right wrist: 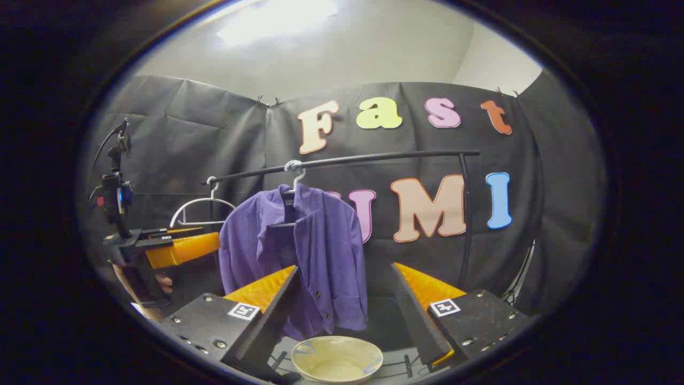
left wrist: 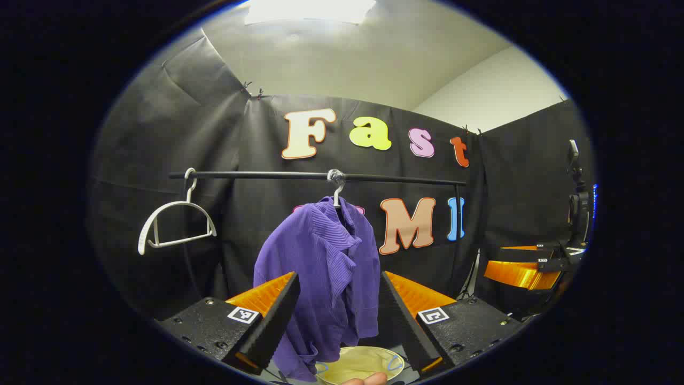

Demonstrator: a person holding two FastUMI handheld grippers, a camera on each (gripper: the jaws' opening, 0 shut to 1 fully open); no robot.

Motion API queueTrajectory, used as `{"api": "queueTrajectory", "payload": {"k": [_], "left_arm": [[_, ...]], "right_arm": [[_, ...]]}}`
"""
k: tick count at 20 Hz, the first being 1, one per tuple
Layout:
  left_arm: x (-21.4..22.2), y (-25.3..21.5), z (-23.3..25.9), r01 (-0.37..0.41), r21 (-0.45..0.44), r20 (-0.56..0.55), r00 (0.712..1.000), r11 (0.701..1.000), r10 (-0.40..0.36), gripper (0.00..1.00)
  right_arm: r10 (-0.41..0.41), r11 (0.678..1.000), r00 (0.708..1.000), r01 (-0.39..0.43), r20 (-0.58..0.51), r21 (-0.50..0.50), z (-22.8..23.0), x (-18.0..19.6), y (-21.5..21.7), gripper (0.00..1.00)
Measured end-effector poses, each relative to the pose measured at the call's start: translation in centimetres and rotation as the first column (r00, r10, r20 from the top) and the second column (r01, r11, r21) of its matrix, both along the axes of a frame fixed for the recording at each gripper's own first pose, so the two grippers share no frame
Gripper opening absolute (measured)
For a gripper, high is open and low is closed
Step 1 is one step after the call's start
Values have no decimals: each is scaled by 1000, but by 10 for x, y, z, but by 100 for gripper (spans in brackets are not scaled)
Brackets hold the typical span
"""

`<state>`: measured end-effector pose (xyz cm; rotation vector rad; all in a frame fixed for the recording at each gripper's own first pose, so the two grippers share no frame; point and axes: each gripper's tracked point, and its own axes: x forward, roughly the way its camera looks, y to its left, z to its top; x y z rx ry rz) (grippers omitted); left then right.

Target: Grasp the clothes on the hanger with both hands and then place them into the laundry hamper below.

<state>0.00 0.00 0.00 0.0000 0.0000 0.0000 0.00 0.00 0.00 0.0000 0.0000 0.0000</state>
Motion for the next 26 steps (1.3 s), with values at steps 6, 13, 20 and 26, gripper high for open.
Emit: {"api": "queueTrajectory", "payload": {"k": [6,13,20,26], "left_arm": [[12,-6,-13,-26,33,-30,999,999,27,93],[23,16,-6,-134,39,14,991,990,133,87],[48,9,-32,-95,29,-40,995,995,96,87],[87,22,-56,-112,-2,-80,991,994,112,93]], "right_arm": [[42,996,999,-44,28,76,9,19,1,100],[128,992,989,-126,70,-31,11,45,-7,100],[111,993,991,-108,78,-45,-1,98,13,99],[209,978,977,-208,-49,33,-42,168,40,100]]}}
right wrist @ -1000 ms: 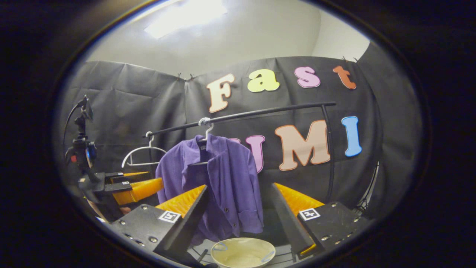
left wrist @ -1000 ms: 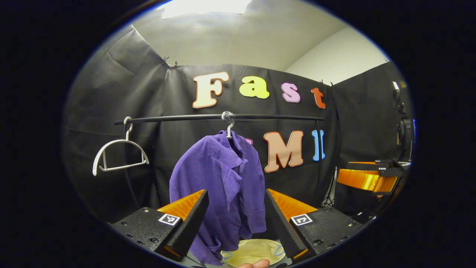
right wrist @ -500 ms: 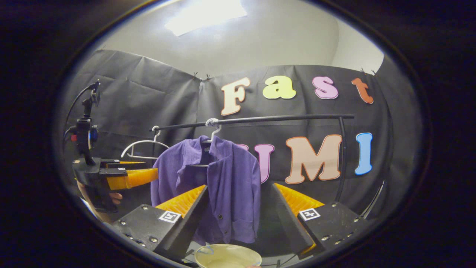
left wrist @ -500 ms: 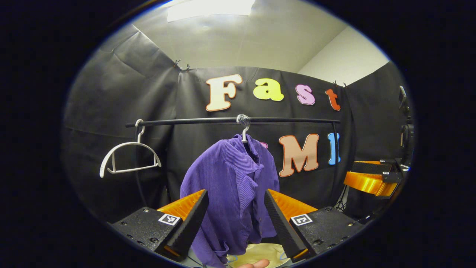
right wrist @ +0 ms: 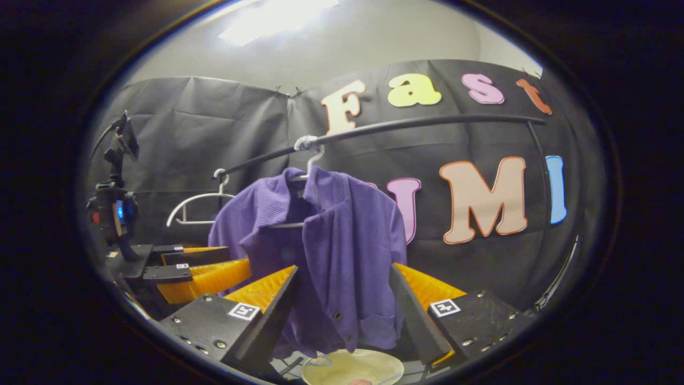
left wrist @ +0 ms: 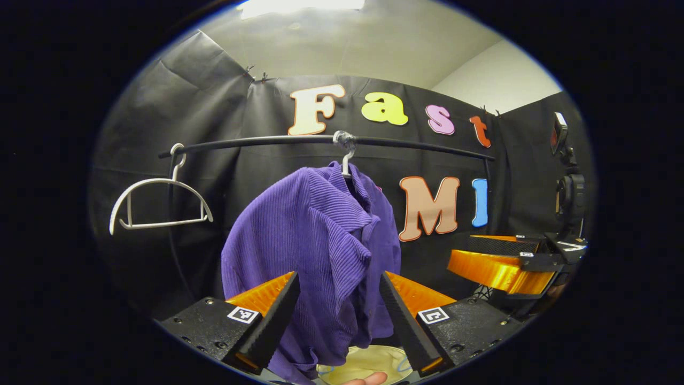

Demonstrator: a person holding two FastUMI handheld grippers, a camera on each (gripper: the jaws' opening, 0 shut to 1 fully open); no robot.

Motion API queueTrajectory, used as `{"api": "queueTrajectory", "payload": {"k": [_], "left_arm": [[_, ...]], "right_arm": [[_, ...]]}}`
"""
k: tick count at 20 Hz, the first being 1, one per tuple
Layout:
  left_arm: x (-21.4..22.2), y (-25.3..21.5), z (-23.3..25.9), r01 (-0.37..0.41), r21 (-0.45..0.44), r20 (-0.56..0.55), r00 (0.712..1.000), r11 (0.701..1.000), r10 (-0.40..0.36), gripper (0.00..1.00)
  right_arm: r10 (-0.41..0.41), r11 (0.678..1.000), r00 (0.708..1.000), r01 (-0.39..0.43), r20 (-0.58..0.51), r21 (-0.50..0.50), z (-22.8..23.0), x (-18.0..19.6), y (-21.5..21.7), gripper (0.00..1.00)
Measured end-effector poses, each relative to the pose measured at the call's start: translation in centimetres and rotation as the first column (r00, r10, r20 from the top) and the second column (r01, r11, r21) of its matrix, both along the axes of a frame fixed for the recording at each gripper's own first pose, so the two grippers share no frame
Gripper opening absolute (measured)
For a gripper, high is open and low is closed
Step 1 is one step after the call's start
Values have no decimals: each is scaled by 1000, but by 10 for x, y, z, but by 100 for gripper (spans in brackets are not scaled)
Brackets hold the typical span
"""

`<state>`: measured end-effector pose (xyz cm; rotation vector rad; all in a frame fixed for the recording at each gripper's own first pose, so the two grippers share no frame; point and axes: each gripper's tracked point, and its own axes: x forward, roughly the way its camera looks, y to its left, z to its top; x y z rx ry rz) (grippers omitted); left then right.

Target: Grasp the clothes on the hanger with both hands and then place them into the laundry hamper below.

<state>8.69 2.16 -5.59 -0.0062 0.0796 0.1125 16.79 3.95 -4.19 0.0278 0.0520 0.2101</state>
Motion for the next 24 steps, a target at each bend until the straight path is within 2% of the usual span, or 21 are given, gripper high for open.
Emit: {"api": "queueTrajectory", "payload": {"k": [1,2,3,5,6,7,9,11,12,14,16,17,18,20,22,23,24], "left_arm": [[8,1,-6,-4,-10,-11,1000,1000,4,88],[15,2,-13,-3,-19,-23,1000,1000,3,88],[21,3,-19,-6,-29,-31,999,1000,5,93],[35,8,-30,-12,-41,-45,999,999,10,93],[41,10,-33,-17,-37,-48,999,999,15,93],[46,13,-36,-25,-21,-43,999,999,24,88],[56,19,-34,-32,27,-25,999,999,33,87],[62,26,-32,-43,37,5,999,998,43,74],[67,27,-31,-38,39,13,999,999,38,72],[67,29,-24,-27,6,32,999,1000,27,50],[66,29,-16,-9,-20,50,999,1000,10,29],[62,31,-14,-10,-21,54,998,1000,11,18],[56,29,-10,2,-12,57,998,1000,-1,15],[49,28,-8,12,18,56,998,1000,-13,5],[42,29,-6,14,57,46,999,998,-16,4],[38,27,-4,21,66,45,999,998,-24,4],[35,24,-3,29,67,41,999,997,-32,4]], "right_arm": [[7,1000,1000,-7,-5,2,-5,11,5,100],[12,1000,1000,-12,-8,9,-10,22,10,99],[-2,1000,1000,2,-9,21,-13,33,10,99],[-23,999,1000,24,-10,37,-20,55,10,96],[-20,999,1000,20,-13,43,-25,65,14,98],[-14,999,1000,15,-14,45,-28,75,19,99],[23,999,1000,-23,-20,24,-37,91,34,99],[33,999,999,-32,-44,14,-45,109,47,96],[47,999,998,-46,-42,10,-47,111,57,100],[49,999,999,-49,2,-12,-37,120,71,96],[10,999,999,-8,35,-45,-32,128,75,99],[-16,999,999,18,28,-40,-34,127,76,96],[-19,999,999,20,30,-26,-36,120,81,100],[-2,1000,998,3,68,-9,-33,109,91,96],[-28,1000,996,29,83,-5,-30,111,91,98],[-58,998,996,59,73,-8,-29,119,87,94],[-95,995,993,96,69,-11,-29,126,79,98]]}}
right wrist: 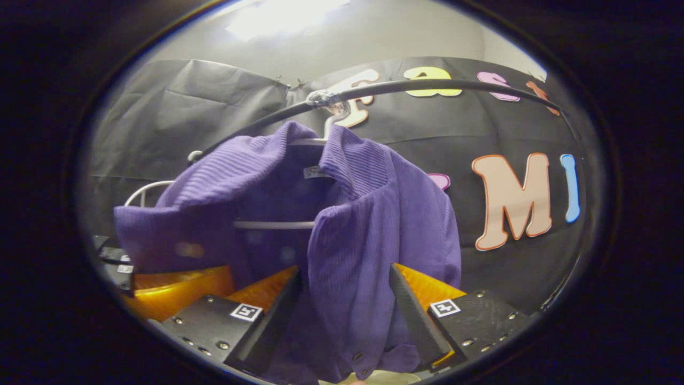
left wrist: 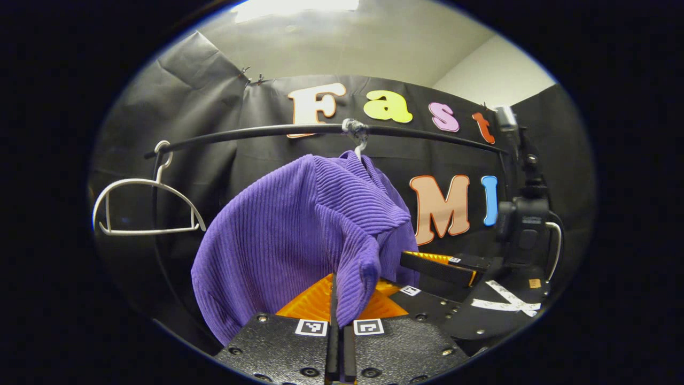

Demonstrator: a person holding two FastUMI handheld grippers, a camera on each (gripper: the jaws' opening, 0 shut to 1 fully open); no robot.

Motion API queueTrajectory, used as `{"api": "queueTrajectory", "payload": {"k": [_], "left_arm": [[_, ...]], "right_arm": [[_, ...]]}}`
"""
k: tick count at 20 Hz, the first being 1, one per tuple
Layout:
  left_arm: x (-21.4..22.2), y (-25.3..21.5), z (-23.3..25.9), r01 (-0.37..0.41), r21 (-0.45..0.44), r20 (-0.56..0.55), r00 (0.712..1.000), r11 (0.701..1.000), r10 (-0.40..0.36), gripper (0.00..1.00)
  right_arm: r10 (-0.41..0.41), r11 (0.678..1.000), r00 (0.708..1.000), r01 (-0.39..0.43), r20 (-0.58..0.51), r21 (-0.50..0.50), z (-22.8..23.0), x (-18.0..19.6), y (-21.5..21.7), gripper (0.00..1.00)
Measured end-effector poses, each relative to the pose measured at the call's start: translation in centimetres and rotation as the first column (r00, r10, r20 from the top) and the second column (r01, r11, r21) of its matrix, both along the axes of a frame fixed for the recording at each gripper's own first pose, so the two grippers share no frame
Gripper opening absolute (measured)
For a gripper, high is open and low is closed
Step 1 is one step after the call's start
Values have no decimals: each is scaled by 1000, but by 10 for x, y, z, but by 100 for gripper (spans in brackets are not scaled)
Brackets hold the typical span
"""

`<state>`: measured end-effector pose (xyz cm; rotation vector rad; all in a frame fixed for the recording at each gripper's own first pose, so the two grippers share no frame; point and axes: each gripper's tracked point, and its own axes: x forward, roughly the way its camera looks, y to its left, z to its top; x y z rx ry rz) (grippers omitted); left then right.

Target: Grasp the clothes on the hanger with both hands and then place them into the laundry hamper below.

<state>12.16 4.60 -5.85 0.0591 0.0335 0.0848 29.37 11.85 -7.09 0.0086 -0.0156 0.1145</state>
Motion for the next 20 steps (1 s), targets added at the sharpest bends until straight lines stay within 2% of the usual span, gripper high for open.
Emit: {"api": "queueTrajectory", "payload": {"k": [3,4,5,7,8,9,12,13,15,19,20], "left_arm": [[-18,-1,7,12,10,-1,1000,1000,-12,3],[-25,2,13,12,11,2,1000,1000,-12,3],[-32,10,17,-5,7,6,1000,1000,5,3],[-41,27,35,-45,-29,50,998,999,46,3],[-46,32,41,-55,-19,48,997,998,56,3],[-53,37,43,-57,-13,37,998,998,58,3],[-63,37,46,2,20,-16,1000,1000,-1,1],[-68,39,52,16,54,-21,1000,998,-15,2],[-73,42,59,39,142,-36,999,989,-34,1],[-84,62,74,-7,203,-21,1000,979,11,0],[-85,70,81,-28,211,-5,1000,977,30,0]], "right_arm": [[-119,993,993,120,23,-23,14,25,-36,99],[-125,992,992,126,17,-21,15,33,-44,94],[-112,994,994,112,7,-9,17,42,-48,98],[-113,993,993,113,-27,13,16,54,-61,39],[-90,996,994,90,-55,2,11,47,-61,10],[-58,998,996,58,-68,-4,10,46,-57,5],[-83,996,995,83,-46,-13,22,31,-72,0],[-58,998,996,57,-67,-13,18,27,-67,0],[-113,993,993,112,-44,-27,28,20,-80,0],[-182,980,983,182,-1,-77,49,0,-95,0],[-209,975,978,209,16,-77,56,-6,-98,4]]}}
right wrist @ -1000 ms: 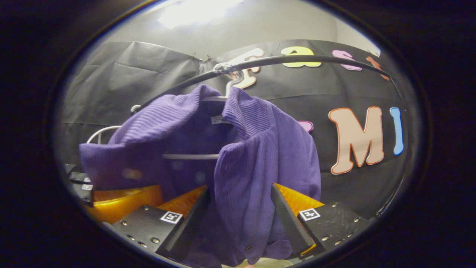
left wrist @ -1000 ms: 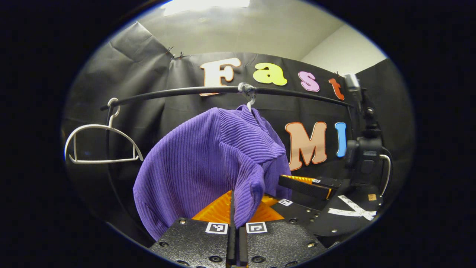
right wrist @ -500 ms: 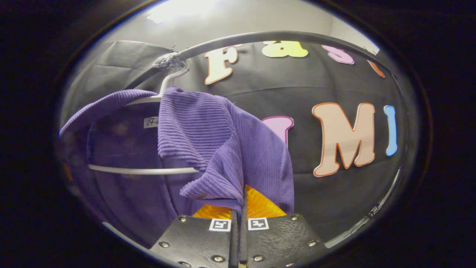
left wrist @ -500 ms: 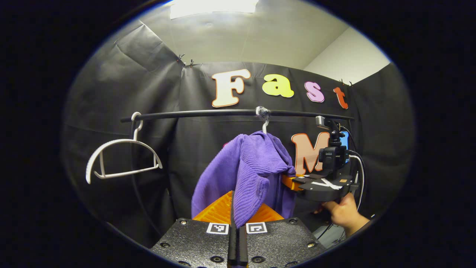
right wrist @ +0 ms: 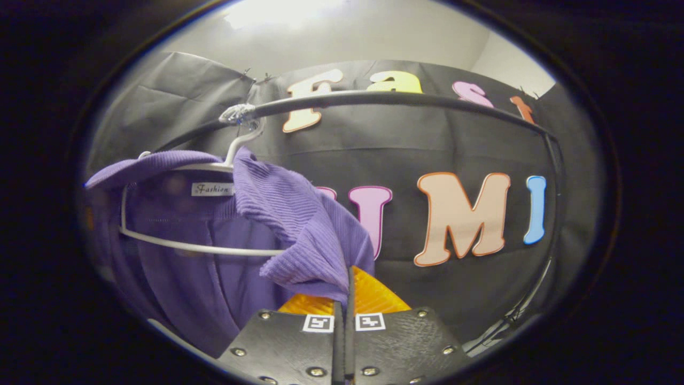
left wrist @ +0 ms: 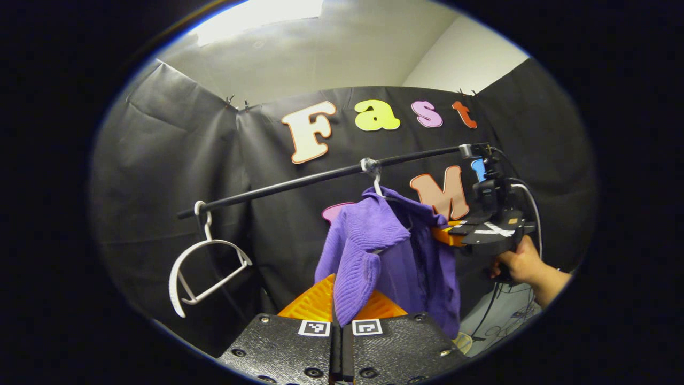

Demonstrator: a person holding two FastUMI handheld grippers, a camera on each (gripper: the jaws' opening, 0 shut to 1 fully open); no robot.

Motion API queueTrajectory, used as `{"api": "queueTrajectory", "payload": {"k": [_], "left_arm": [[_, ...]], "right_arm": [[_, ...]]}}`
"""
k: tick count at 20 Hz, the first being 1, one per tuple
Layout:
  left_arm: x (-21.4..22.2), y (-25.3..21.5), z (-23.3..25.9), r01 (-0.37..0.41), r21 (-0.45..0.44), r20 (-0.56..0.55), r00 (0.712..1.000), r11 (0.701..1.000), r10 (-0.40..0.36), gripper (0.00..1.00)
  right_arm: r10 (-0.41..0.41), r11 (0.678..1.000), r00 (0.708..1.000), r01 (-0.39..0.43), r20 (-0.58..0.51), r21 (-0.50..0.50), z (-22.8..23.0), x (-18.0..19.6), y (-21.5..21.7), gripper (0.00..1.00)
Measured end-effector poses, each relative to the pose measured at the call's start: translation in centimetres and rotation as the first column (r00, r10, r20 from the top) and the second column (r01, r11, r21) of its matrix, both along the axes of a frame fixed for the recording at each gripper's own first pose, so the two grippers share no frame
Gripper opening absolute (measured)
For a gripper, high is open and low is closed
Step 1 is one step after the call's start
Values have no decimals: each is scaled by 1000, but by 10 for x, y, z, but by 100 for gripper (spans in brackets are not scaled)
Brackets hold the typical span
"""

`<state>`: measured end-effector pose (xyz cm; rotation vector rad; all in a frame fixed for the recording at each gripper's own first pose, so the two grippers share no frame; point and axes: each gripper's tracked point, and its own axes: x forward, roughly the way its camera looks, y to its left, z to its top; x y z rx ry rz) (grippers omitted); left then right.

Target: Grasp the clothes on the hanger with both hands and then place them into the laundry hamper below.

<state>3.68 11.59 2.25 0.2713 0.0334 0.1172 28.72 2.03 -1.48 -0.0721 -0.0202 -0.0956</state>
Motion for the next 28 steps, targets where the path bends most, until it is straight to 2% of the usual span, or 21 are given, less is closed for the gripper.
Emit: {"api": "queueTrajectory", "payload": {"k": [2,4,6,8,12,16,23,28], "left_arm": [[-2,14,15,-25,3,36,999,1000,25,1],[3,27,31,-42,1,73,996,999,42,0],[9,41,45,-71,15,110,992,997,69,1],[17,53,58,-95,37,137,987,995,90,1],[32,63,69,-102,18,161,982,995,98,0],[47,72,77,-124,22,194,974,992,117,1],[74,70,77,-117,8,218,969,993,112,1],[87,77,53,-117,-47,172,977,992,123,1]], "right_arm": [[-64,997,997,65,39,-38,17,-7,-11,1],[-89,994,994,92,62,-54,29,-6,-14,3],[-122,990,988,128,92,-64,43,-3,-18,0],[-149,986,982,156,115,-58,52,7,-22,0],[-188,980,972,194,138,-31,62,25,-32,0],[-207,978,968,209,143,-4,69,38,-41,1],[-268,961,946,275,181,-12,76,63,-65,0],[-251,967,961,254,118,-10,45,97,-70,1]]}}
